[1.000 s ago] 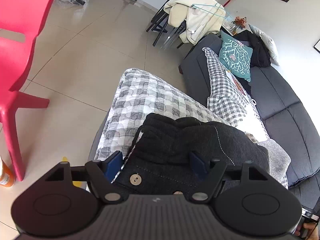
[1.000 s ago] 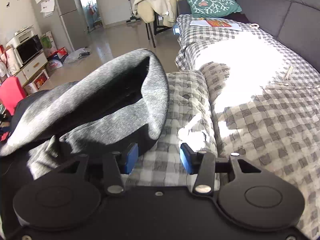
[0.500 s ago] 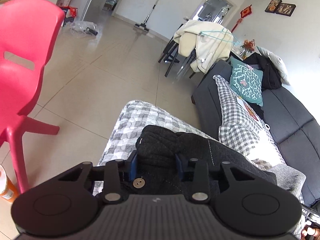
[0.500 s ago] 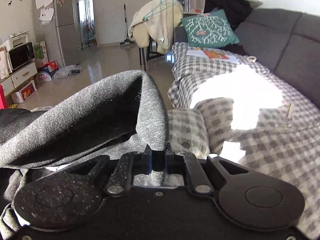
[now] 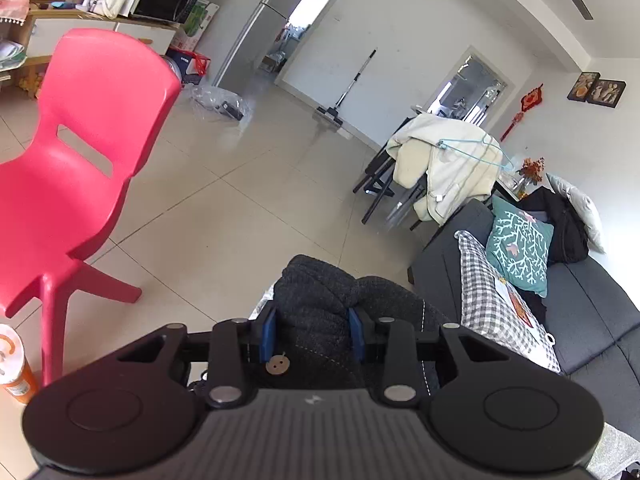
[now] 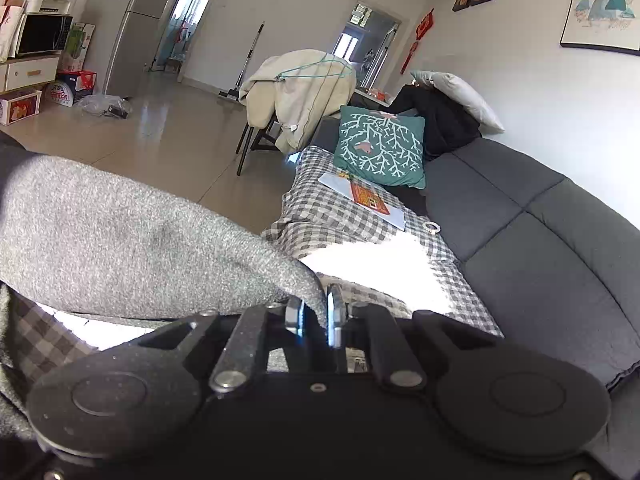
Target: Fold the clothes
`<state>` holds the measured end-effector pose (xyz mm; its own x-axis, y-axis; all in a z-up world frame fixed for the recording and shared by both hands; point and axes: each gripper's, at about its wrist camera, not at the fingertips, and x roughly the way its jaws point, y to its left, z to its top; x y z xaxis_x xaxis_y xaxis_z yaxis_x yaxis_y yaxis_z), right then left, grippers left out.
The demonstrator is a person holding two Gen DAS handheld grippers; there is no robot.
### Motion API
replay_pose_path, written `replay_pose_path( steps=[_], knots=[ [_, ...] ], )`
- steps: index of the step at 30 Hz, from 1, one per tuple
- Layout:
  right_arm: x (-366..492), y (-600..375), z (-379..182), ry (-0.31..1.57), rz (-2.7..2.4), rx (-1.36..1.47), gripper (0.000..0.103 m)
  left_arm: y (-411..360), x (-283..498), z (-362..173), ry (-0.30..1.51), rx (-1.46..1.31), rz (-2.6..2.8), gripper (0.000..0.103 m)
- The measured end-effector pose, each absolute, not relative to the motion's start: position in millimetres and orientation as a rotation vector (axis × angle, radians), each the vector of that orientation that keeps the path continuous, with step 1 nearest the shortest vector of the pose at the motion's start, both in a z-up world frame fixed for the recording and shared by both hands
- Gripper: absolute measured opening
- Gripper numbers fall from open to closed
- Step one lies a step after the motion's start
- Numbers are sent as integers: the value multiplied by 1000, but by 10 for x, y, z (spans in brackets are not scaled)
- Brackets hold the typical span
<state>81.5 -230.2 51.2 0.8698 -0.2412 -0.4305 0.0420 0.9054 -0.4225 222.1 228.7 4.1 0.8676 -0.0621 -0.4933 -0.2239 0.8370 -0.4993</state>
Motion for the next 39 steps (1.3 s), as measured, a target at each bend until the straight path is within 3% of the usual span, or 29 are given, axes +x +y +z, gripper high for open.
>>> replay_pose_path(
  steps=[3, 7, 10, 12, 13, 16, 24, 31, 37, 39],
  knots=[
    [1117, -2272, 274, 515, -155, -460, 20, 2213, 2307, -15, 499, -530, 149, 37],
    [1319, -2328, 52, 596, -164, -403, 38, 2159, 2382, -103, 522, -494, 230, 41],
    [1250, -2481, 21, 619, -174, -297, 47, 2150, 2381, -73, 559, -489, 256, 50],
    [1172, -2600, 17, 629, -185, -228, 49, 2145, 2306, 5, 536, -461, 253, 69],
    [1119, -2671, 29, 633, -192, -192, 52, 2128, 2275, 55, 524, -456, 233, 74],
    [917, -2944, 198, 633, -207, -61, 61, 2026, 2216, 159, 540, -450, 182, 78],
    [383, -3485, 310, 684, -268, 452, 63, 1362, 1993, 304, 645, -403, -120, 79],
    [105, -3636, -91, 755, -238, 757, 63, 759, 1702, 215, 695, -256, -281, 80],
    [110, -3827, -501, 637, -87, 1154, 63, 508, 1512, -44, 729, -108, -286, 80],
    [143, -3849, -597, 590, -79, 1245, 58, 463, 1500, -130, 740, -84, -284, 80]
  ],
)
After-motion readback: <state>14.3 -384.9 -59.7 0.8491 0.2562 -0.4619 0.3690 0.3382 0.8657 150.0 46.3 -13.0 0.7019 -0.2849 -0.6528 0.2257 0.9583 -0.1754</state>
